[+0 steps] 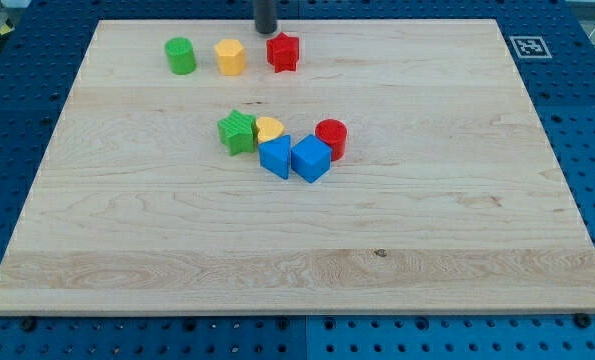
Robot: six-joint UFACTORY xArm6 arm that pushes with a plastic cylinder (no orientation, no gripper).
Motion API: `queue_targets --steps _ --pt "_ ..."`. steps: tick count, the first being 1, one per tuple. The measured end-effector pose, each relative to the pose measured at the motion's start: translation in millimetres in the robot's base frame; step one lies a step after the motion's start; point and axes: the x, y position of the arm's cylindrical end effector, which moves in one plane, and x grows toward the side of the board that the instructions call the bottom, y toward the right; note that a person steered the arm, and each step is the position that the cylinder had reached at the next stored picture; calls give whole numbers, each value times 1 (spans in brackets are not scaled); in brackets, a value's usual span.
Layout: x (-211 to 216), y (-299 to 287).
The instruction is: Move the green star towards the red star
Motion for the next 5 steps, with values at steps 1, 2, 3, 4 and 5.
queue_targets --steps 1,2,3,4,5 --pt "17 12" --pt "27 12" --pt "27 12" --pt "27 19" --pt "29 61"
